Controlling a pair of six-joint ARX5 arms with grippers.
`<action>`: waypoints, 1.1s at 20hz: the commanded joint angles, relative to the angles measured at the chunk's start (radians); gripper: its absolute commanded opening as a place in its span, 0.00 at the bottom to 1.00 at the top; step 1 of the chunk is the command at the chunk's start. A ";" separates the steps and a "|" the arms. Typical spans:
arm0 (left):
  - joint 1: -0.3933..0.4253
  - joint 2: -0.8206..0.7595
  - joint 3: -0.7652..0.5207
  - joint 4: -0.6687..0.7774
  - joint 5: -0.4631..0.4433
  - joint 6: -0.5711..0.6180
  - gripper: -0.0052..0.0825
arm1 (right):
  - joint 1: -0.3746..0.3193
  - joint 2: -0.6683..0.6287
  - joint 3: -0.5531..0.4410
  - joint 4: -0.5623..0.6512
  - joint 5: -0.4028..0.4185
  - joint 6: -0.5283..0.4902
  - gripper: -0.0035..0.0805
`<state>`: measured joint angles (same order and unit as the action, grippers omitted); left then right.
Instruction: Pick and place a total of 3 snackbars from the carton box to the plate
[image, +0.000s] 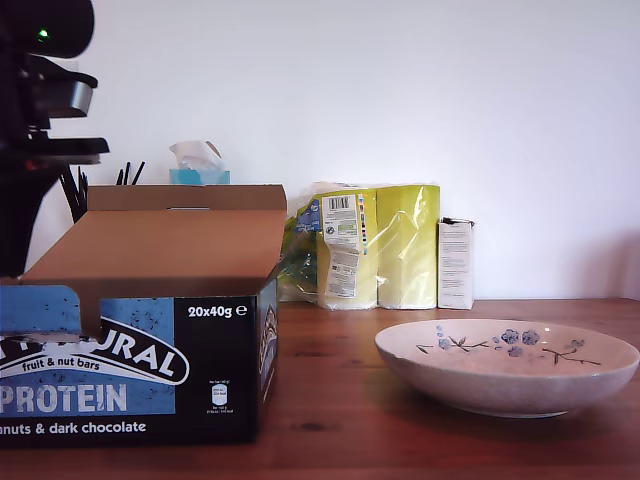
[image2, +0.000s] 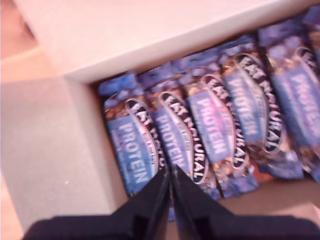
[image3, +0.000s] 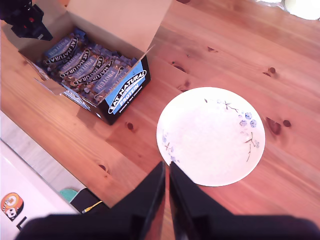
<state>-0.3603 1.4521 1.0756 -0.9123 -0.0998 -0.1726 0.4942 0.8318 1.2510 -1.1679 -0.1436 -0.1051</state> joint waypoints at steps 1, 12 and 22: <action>-0.024 0.042 0.010 0.003 -0.010 -0.015 0.15 | 0.003 0.004 -0.004 0.007 -0.001 -0.010 0.03; -0.068 0.206 0.092 -0.026 -0.150 -0.056 0.65 | 0.003 0.014 -0.004 -0.001 -0.005 -0.061 0.03; -0.068 0.296 0.092 -0.010 -0.224 -0.056 0.56 | 0.003 0.014 -0.004 0.003 -0.015 -0.074 0.03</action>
<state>-0.4294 1.7325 1.1767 -0.9279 -0.3172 -0.2260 0.4942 0.8486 1.2510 -1.1706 -0.1513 -0.1738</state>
